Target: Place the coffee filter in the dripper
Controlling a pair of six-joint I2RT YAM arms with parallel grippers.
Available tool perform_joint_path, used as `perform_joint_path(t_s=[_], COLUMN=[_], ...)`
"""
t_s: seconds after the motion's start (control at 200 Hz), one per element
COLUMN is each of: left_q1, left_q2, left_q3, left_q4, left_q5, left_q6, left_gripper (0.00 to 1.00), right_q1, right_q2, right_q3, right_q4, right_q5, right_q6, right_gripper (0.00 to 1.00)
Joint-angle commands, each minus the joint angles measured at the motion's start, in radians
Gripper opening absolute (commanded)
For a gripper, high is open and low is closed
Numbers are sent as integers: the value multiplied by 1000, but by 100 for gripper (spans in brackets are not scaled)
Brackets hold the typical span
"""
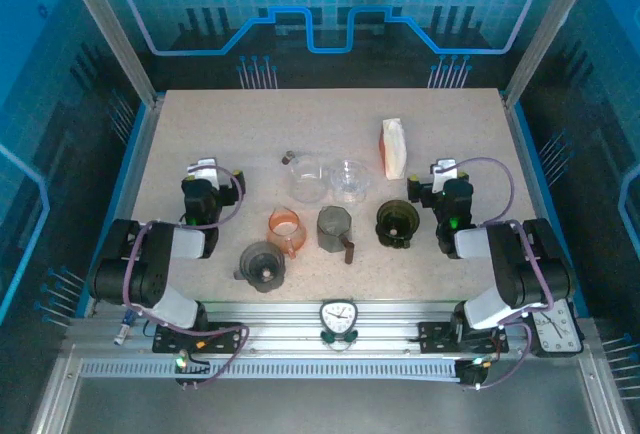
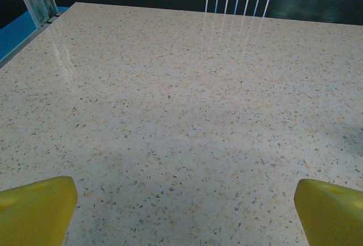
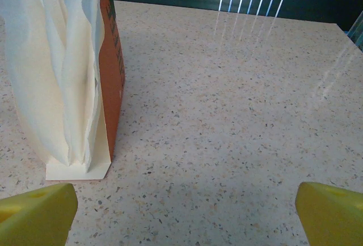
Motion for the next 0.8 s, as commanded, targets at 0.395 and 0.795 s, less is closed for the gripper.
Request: perform_joint_path(t_s=[0.395,0.795], left_q1=[-5,-5], left_q2=[12,12], left_q3=[-9,-9], left_q4=[38,37], left_q5=[-16,-16], left_q6=[-2,-4], left_gripper=[99,99], right_q1=[-2,-9], right_q2=[7,8], right_q3=[5,8], right_q4=[31,23], right_q5=[10,-7], right_q6=[-5,-1], right_gripper=[100,100])
